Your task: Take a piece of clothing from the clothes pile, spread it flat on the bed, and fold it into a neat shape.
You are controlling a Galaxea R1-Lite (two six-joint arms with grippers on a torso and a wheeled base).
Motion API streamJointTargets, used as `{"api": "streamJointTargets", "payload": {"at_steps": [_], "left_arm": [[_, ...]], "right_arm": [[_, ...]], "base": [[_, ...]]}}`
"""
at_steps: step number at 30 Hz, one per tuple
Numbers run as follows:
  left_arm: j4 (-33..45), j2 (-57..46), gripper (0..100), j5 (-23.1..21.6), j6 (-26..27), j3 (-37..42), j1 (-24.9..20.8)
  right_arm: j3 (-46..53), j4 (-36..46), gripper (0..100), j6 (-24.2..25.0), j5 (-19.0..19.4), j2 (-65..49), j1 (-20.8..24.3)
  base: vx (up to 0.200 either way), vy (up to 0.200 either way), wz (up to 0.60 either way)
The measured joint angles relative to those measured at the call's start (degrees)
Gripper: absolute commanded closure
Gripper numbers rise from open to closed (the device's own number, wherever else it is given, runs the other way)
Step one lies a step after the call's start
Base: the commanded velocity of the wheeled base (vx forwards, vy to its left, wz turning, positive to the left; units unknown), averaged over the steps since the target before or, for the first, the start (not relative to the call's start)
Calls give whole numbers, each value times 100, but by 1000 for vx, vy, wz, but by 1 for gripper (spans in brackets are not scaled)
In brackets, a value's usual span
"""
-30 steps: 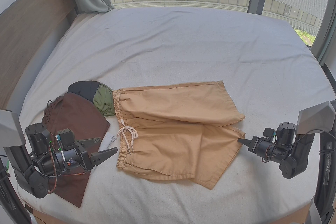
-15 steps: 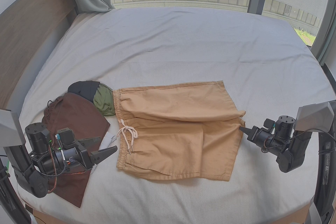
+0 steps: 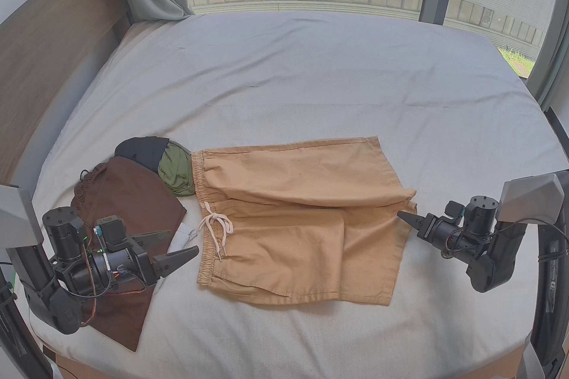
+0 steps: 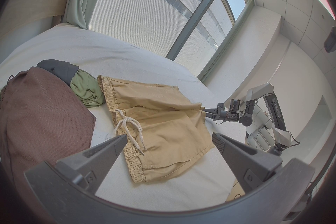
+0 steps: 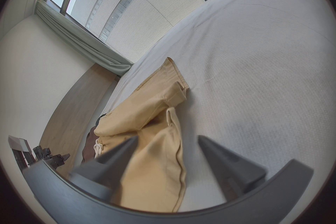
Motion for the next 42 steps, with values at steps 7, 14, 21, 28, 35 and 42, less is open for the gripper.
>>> {"api": "streamJointTargets", "payload": {"at_steps": [7,14,21,28,35,42], "left_arm": [[0,0,0,0,0,-17,7],[0,7,0,0,0,-22,7],[0,7,0,-2,-63,-26,5],[0,5,0,-2,-101,-30,2],[1,-4,0,-2,-118,-37,10],[1,-6,0,-2,-211,-50,7]], "right_arm": [[703,2,0,-323,279,-146,35],[1506,16,0,-983,908,-269,77],[2049,20,0,-1434,1289,-282,228],[2167,22,0,-1412,1295,-236,451],[2150,5,0,-1412,1262,-24,680],[2069,5,0,-1328,1264,100,859]], "base": [[0,0,0],[0,0,0],[0,0,0],[0,0,0],[0,0,0],[0,0,0]]}}
